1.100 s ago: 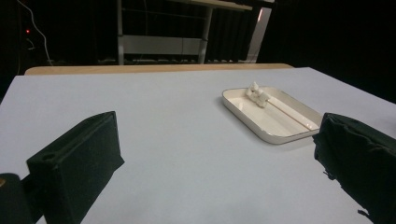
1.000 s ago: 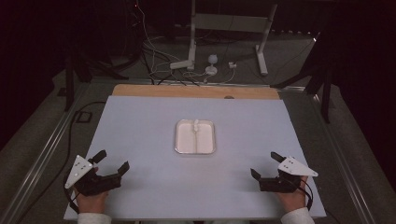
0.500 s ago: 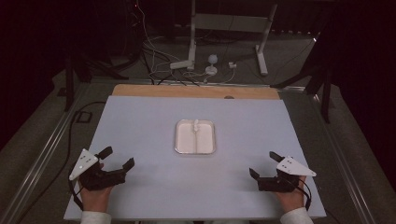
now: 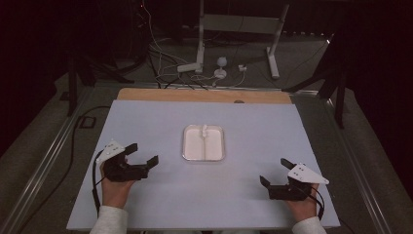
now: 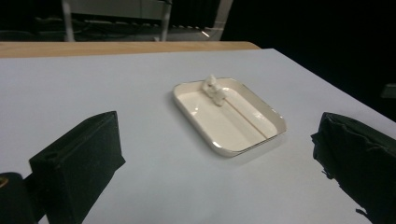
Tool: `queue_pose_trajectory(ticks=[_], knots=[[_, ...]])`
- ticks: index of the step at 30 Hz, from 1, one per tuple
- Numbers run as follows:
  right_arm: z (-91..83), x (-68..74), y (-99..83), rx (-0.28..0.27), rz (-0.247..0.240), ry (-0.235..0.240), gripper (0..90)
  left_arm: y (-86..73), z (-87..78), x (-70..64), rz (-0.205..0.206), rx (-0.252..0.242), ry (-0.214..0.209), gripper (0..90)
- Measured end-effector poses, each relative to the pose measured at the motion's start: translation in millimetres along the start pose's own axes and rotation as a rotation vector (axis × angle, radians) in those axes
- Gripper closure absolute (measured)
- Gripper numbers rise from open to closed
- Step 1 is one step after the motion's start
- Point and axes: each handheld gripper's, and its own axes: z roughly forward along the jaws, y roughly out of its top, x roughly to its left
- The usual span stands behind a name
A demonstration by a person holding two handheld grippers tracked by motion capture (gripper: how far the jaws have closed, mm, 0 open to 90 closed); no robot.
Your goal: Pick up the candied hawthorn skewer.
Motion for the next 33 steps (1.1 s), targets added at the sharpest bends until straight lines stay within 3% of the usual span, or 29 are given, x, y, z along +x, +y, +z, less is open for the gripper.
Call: queue_pose_trajectory(ticks=[14, 19, 30, 33], knots=[[1.2, 0.1, -0.4, 0.005, 0.002, 0.0, 1.0, 7.9, 47.9, -12.0, 0.005, 0.041, -0.056, 1.9], [1.7, 0.7, -0.3, 0.007, -0.002, 0.001, 1.0, 6.7, 59.9, -14.7, 0.004, 0.049, -0.069, 1.9], [2.1, 0.2, -0.4, 0.007, -0.001, 0.004, 1.0, 1.9, 102.0, -26.0, 0.028, 0.1, -0.103, 1.9], [2.2, 0.6, -0.4, 0.007, -0.002, 0.005, 1.0, 0.1, 108.3, -27.8, 0.025, 0.102, -0.096, 1.9]])
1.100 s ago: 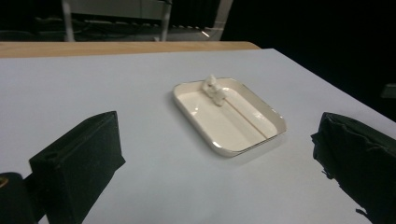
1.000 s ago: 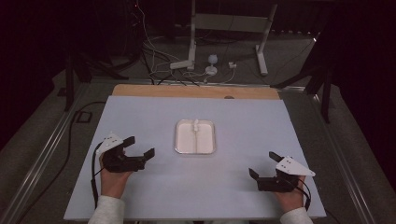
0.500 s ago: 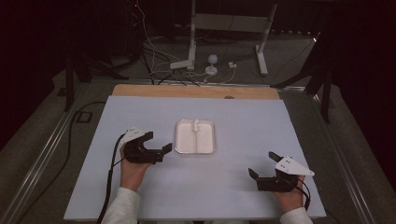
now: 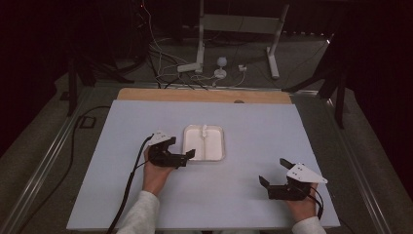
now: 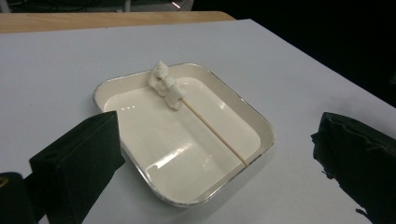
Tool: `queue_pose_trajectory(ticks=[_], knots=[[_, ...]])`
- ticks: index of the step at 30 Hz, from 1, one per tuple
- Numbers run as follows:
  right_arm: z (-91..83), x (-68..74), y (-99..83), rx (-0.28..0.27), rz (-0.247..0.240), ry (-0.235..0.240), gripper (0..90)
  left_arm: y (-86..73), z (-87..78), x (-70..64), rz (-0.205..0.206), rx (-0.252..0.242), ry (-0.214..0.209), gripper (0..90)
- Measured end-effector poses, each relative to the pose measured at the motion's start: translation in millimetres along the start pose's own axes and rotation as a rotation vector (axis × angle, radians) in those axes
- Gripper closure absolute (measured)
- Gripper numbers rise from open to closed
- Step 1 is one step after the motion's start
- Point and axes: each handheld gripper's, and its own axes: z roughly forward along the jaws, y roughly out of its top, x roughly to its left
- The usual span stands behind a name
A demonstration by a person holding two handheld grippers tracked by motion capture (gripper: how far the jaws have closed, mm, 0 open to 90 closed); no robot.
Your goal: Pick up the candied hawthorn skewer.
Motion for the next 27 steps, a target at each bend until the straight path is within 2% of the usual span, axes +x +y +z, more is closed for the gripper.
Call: queue_pose_trajectory(ticks=[3, 9, 12, 22, 27], knots=[[0.2, 0.0, -0.1, 0.001, 0.0, 0.0, 1.0, -3.6, 12.1, -2.9, -0.031, -0.01, 0.015, 1.9], [0.3, 0.0, -0.2, 0.002, 0.0, 0.001, 1.0, -7.9, 28.4, -8.7, -0.046, -0.002, 0.02, 1.9], [0.2, 0.1, -0.2, 0.001, 0.001, 0.003, 1.0, -11.9, 39.9, -11.8, -0.072, 0.003, 0.038, 1.9], [0.3, -0.3, -0.4, 0.001, 0.003, 0.003, 1.0, -17.7, 62.7, -23.0, -0.074, 0.032, 0.101, 2.0], [0.3, -0.5, -0.7, 0.001, 0.005, 0.003, 1.0, -20.5, 71.7, -29.2, -0.083, 0.065, 0.121, 6.9]])
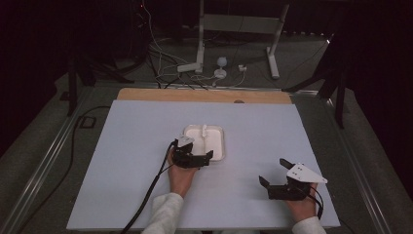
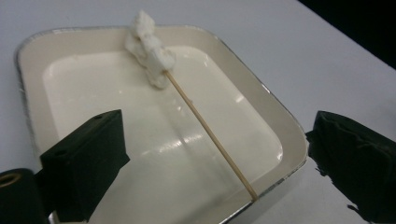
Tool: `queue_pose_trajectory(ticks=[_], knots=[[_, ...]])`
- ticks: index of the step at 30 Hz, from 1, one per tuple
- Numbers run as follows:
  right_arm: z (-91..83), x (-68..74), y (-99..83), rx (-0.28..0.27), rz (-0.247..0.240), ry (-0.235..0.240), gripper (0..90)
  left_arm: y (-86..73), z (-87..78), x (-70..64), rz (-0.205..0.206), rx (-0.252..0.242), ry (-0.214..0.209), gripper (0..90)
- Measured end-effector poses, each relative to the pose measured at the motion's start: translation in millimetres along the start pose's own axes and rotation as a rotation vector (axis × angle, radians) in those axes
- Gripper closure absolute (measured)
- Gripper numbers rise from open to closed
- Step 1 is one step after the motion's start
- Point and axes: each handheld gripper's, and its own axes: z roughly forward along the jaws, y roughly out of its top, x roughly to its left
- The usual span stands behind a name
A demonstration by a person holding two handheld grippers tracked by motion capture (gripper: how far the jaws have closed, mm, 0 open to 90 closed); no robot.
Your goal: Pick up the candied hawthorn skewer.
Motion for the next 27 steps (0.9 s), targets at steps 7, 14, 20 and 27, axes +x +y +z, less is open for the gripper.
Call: queue_pose_trajectory(ticks=[7, 14, 20, 27], knots=[[0.0, -0.2, 0.0, -0.001, -0.001, -0.001, 1.0, 0.8, 5.8, -4.8, -0.002, 0.065, 0.035, 18.7], [0.2, -0.2, -0.1, 0.0, 0.0, -0.001, 1.0, 1.8, 7.6, -5.3, 0.008, 0.099, 0.047, 39.5], [-0.2, -0.6, -0.1, -0.003, 0.002, -0.003, 1.0, 4.1, 6.3, -4.0, 0.011, 0.123, 0.071, 54.7], [-0.3, -0.8, -0.2, -0.003, 0.002, -0.002, 1.0, 6.7, 3.5, 2.8, -0.028, 0.148, 0.076, 72.9]])
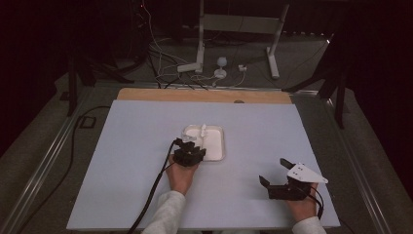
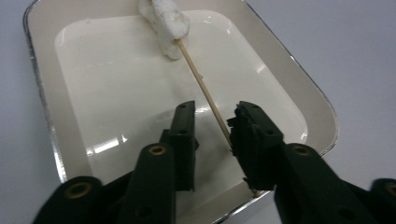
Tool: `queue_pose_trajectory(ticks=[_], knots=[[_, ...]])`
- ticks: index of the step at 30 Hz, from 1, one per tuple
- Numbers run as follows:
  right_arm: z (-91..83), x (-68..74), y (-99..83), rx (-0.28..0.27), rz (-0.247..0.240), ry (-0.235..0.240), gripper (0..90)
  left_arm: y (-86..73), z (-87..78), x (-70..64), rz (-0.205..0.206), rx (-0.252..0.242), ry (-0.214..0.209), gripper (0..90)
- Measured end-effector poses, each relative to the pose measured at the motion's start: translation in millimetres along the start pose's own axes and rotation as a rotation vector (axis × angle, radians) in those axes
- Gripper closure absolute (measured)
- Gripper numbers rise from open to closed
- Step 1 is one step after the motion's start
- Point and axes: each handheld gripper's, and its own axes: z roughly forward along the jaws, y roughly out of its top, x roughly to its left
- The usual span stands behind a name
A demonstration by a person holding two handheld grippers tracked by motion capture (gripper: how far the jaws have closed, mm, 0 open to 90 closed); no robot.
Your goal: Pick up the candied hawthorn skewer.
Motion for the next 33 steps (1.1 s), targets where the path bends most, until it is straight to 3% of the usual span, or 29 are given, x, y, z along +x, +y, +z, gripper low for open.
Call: queue_pose_trajectory(ticks=[7, 14, 20, 28, 33], knots=[[0.2, -0.1, -0.2, 0.002, -0.001, 0.0, 1.0, 1.0, -1.9, 6.5, -0.05, 0.017, -0.022, 79.9], [0.9, 0.2, -0.4, 0.004, -0.002, 0.003, 1.0, -1.5, -6.6, 20.0, -0.145, 0.02, -0.055, 85.9], [1.4, 0.6, -0.5, 0.007, -0.003, 0.003, 1.0, -1.7, -12.3, 28.1, -0.194, 0.0, -0.09, 89.5], [1.4, 0.6, -0.4, 0.005, 0.001, 0.006, 1.1, 2.4, -28.6, 28.2, -0.165, -0.048, -0.151, 89.9], [1.6, -0.1, -0.2, 0.002, 0.007, 0.008, 1.1, 4.7, -43.8, 30.7, -0.132, -0.071, -0.163, 90.0]])
